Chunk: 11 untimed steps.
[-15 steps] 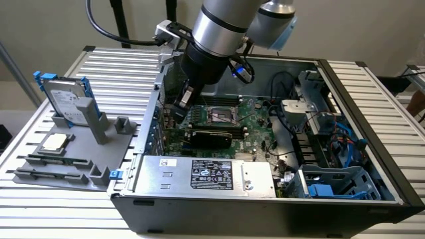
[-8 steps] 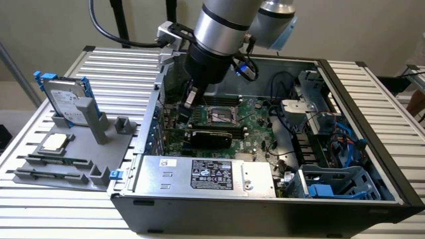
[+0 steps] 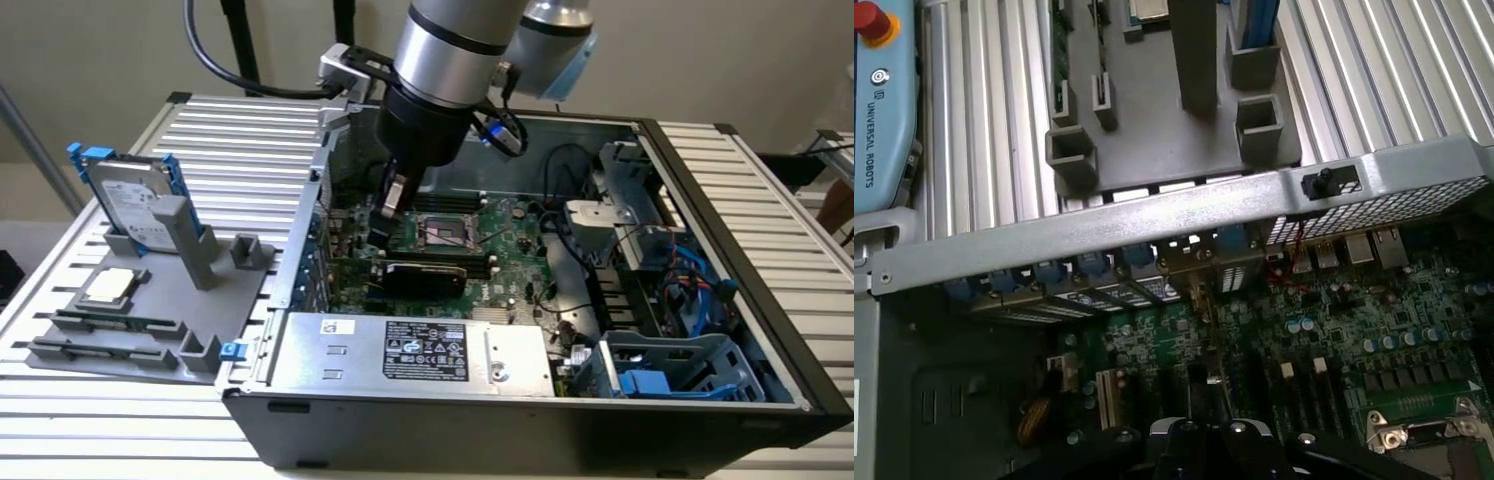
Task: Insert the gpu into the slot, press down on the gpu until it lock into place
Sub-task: 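Press down on the gpu until it lock into place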
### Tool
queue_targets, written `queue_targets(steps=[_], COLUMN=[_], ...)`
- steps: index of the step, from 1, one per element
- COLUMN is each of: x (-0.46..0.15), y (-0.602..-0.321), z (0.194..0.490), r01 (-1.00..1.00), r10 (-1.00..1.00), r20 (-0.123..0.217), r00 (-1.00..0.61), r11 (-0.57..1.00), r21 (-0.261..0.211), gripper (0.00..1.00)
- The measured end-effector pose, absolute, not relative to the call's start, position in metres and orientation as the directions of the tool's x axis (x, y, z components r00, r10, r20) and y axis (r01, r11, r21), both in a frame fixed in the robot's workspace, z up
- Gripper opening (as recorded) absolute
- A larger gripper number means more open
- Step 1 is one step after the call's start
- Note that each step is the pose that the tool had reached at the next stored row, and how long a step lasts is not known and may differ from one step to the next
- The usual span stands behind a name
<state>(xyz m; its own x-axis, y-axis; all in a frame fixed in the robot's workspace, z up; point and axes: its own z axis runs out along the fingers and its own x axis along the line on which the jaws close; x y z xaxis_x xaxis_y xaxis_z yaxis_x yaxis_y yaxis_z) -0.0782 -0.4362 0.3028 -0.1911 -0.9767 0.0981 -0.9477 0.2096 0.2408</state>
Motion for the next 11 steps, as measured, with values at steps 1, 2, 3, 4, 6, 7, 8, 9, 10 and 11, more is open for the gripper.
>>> queue_targets(steps=[1,2,3,4,6,7,8,9,10,11], x=[-0.0777,-0.0772,-0.0767,-0.0762,-0.0752,-0.0746,-0.0741,-0.0736,-0.0730,-0.0724], y=[-0.4364,-0.4366,-0.4367,-0.4368,-0.4370,-0.4371,-0.4372,-0.4373,-0.4374,-0.4375], z=[0.3034,0.3040,0.3046,0.3053,0.3065,0.3071,0.3077,0.3083,0.3088,0.3093], r01=[-0.950,-0.952,-0.954,-0.956,-0.959,-0.961,-0.962,-0.964,-0.965,-0.967], r10=[-0.978,-0.979,-0.981,-0.982,-0.985,-0.986,-0.987,-0.988,-0.989,-0.990], r20=[0.095,0.092,0.089,0.086,0.078,0.075,0.071,0.068,0.064,0.060], r00=[-0.185,-0.180,-0.174,-0.168,-0.157,-0.151,-0.145,-0.140,-0.134,-0.129], r11=[0.203,0.197,0.190,0.184,0.171,0.164,0.158,0.151,0.145,0.139], r21=[0.238,0.235,0.233,0.231,0.226,0.224,0.222,0.219,0.217,0.214], gripper=[0.11,0.11,0.11,0.11,0.11,0.11,0.11,0.11,0.11,0.11])
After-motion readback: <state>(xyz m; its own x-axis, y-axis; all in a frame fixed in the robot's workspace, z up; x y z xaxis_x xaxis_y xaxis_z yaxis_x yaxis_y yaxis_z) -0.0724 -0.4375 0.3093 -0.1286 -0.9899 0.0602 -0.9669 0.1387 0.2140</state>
